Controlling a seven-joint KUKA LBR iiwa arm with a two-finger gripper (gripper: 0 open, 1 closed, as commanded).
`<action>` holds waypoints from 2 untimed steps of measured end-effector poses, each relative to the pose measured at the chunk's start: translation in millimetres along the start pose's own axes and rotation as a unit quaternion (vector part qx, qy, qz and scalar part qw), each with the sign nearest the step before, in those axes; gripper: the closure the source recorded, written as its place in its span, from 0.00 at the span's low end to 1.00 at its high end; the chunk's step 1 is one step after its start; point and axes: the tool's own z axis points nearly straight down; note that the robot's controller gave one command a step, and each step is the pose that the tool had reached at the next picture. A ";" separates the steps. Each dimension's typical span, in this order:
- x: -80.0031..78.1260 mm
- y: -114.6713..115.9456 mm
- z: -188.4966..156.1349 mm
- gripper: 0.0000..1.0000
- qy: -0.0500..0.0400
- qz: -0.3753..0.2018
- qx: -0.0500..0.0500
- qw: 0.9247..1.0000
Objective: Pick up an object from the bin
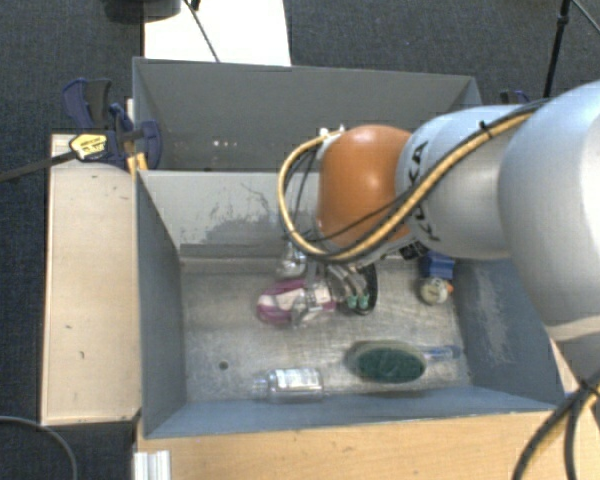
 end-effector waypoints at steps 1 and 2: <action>21.4 5.0 -96.4 1.00 -0.003 -0.272 0.001 0.962; 22.6 27.2 -144.6 1.00 -0.002 -0.445 0.000 0.895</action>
Offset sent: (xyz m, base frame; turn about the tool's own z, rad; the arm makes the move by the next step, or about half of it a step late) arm -0.0234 0.0017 0.0940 -0.5497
